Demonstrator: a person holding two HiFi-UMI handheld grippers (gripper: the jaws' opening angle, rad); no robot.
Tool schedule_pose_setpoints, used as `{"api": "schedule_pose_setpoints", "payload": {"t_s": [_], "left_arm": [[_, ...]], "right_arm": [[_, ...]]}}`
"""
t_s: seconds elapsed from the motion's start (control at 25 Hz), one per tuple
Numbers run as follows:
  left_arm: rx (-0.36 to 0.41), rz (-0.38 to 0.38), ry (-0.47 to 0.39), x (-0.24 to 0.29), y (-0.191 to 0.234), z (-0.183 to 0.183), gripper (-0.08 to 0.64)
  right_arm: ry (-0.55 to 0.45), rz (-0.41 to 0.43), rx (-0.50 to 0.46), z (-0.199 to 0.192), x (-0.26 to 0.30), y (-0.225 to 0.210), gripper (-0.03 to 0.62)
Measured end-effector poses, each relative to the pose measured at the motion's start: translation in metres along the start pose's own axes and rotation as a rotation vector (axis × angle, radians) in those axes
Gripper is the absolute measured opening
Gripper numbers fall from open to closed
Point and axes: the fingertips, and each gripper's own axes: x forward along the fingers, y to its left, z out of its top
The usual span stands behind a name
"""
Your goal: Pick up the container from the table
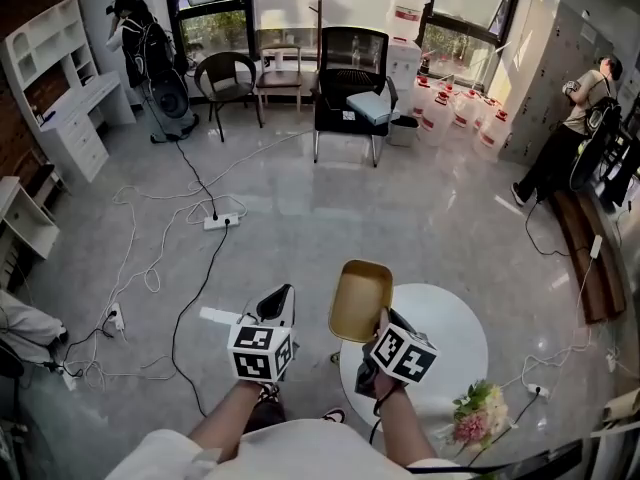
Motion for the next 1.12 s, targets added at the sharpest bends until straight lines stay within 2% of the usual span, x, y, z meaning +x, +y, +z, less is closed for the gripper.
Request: {"api": "schedule_pose_setpoints", "payload": {"t_s": [0.36, 0.8, 1.12], "left_arm": [[-0.016, 0.049, -0.034, -0.008, 0.064, 0.014, 0.017], [-0.041, 0.063, -0.058, -0.004, 0.126, 0.030, 0.015], [0.019, 0.097, -0.073, -0.015, 0.183, 0.037, 0.017]], "right_arm": [[0.002, 0.038, -0.050, -0.001, 0.025, 0.061, 0.047], [0.003, 0.095, -0.096, 0.004, 0.059, 0.133, 0.047], [0.006, 0.081, -0.125, -0.004, 0.079, 0.179, 0.046]]}}
